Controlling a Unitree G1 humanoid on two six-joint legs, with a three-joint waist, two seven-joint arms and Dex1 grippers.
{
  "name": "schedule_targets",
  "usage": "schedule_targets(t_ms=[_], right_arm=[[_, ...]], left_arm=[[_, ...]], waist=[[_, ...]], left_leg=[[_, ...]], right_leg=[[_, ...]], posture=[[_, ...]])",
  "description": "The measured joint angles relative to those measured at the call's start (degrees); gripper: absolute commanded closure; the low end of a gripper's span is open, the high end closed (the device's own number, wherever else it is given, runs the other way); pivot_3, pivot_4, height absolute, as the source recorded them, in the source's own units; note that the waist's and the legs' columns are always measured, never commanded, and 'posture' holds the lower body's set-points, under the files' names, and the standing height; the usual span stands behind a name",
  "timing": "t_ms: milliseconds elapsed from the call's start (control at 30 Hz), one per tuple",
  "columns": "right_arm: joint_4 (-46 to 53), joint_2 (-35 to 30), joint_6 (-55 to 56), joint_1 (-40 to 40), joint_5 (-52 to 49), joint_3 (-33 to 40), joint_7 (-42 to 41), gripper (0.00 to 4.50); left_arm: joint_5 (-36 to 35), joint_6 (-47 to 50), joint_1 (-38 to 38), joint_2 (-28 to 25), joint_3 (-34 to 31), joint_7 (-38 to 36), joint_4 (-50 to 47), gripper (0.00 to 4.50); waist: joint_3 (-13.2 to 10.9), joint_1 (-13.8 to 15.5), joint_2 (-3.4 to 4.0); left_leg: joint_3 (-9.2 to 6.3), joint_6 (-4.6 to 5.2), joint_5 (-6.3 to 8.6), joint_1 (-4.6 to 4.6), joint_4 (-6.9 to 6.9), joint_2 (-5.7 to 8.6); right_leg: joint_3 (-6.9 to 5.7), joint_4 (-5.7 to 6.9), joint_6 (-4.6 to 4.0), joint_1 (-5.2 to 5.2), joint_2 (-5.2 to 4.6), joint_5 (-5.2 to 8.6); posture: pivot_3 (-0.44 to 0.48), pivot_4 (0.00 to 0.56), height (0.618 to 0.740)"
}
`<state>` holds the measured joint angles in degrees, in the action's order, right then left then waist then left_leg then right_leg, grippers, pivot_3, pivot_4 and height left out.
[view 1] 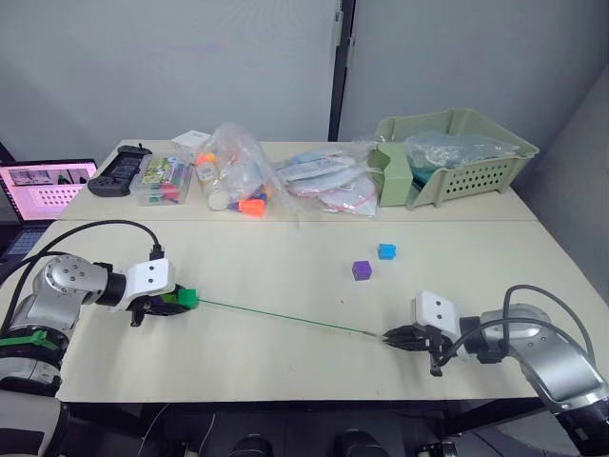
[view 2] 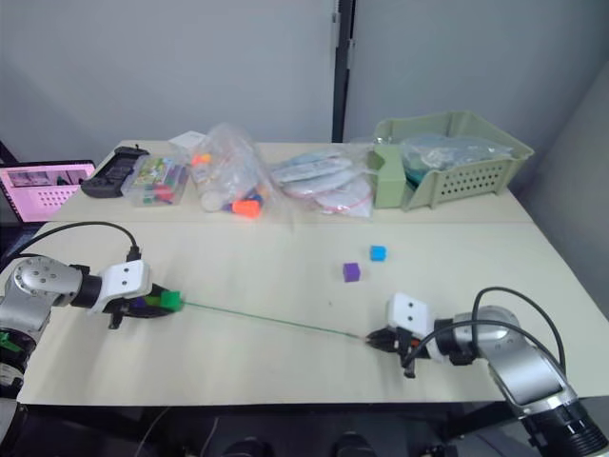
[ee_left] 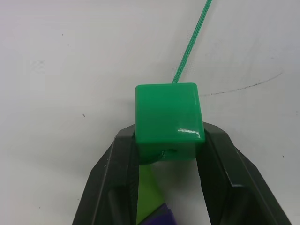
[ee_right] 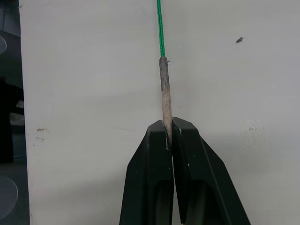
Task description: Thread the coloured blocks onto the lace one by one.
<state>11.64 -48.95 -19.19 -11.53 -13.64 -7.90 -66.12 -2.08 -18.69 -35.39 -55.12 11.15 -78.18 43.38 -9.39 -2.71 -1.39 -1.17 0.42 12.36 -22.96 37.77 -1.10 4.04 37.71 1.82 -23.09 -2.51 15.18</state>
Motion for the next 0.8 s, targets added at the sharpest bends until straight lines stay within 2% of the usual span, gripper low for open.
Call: schedule_targets(t_ms=[100,233,367,433,533,600,700,800], right_arm=[[0.0,1.1,-0.1,-1.4,-0.1,-0.3,0.3,4.5],[0.7,1.8,-1.4,-2.0,-0.2,-0.4,0.8,4.5],[3.0,2.9,-4.2,-2.7,-0.2,-1.2,1.9,4.5],[4.4,3.6,-5.7,-3.5,0.0,-2.3,2.8,4.5],[5.9,5.2,-8.3,-4.8,0.8,-4.8,4.6,4.5],[6.8,6.6,-10.2,-5.7,1.3,-6.6,5.7,4.5],[7.2,7.5,-11.7,-6.3,1.9,-8.4,6.8,4.5],[7.2,8.0,-12.7,-7.2,2.2,-9.5,7.5,4.5]], left_arm=[[-0.9,2.1,0.1,0.2,-1.3,-2.7,0.8,1.8],[-3.1,6.9,1.2,0.3,-2.4,-6.8,-1.6,0.64],[-7.1,16.0,3.2,1.3,-2.7,-10.0,-12.1,0.64],[-9.8,22.8,3.8,2.6,-3.5,-9.7,-21.1,0.64],[-13.3,30.7,5.0,7.3,-3.2,-6.6,-34.0,0.64],[-14.0,35.0,6.5,12.8,-0.8,-2.8,-40.9,0.64],[-11.0,36.2,6.8,19.5,4.6,2.7,-44.1,0.64],[-7.6,36.2,6.7,23.5,8.4,6.8,-44.2,0.64]], waist=[[0.0,-0.1,0.0],[0.0,0.3,-0.01],[-0.1,1.1,-0.14],[-0.1,1.6,-0.16],[-0.1,1.9,-0.15],[-0.1,1.9,-0.16],[-0.1,1.9,-0.16],[-0.1,1.8,-0.17]], left_leg=[[0.05,0.0,0.0,-0.06,0.0,-0.01],[-0.03,0.0,0.0,-0.27,0.03,0.06],[-0.16,0.0,0.0,-0.46,0.09,0.1],[-0.16,0.0,0.0,-0.46,0.12,0.1],[-0.15,0.0,0.0,-0.43,0.12,0.15],[-0.16,0.0,0.0,-0.44,0.13,0.16],[-0.17,0.0,0.0,-0.43,0.13,0.17],[-0.18,0.0,0.0,-0.41,0.13,0.16]], right_leg=[[0.02,0.06,-0.01,-0.1,0.0,0.01],[-0.02,0.05,0.01,-0.19,-0.06,0.02],[-0.07,-0.02,0.01,-0.22,-0.09,0.01],[-0.06,-0.06,0.02,-0.19,-0.1,0.01],[-0.04,-0.07,0.05,-0.15,-0.15,0.03],[-0.03,-0.07,0.05,-0.15,-0.14,0.02],[-0.03,-0.05,0.05,-0.15,-0.12,0.02],[-0.02,-0.03,0.04,-0.16,-0.08,0.01]], posture=[[0.0,0.15,0.74],[0.0,0.15,0.74],[0.0,0.15,0.74],[0.0,0.15,0.74],[0.0,0.15,0.74],[0.0,0.15,0.74],[0.0,0.15,0.74],[0.0,0.15,0.74]])
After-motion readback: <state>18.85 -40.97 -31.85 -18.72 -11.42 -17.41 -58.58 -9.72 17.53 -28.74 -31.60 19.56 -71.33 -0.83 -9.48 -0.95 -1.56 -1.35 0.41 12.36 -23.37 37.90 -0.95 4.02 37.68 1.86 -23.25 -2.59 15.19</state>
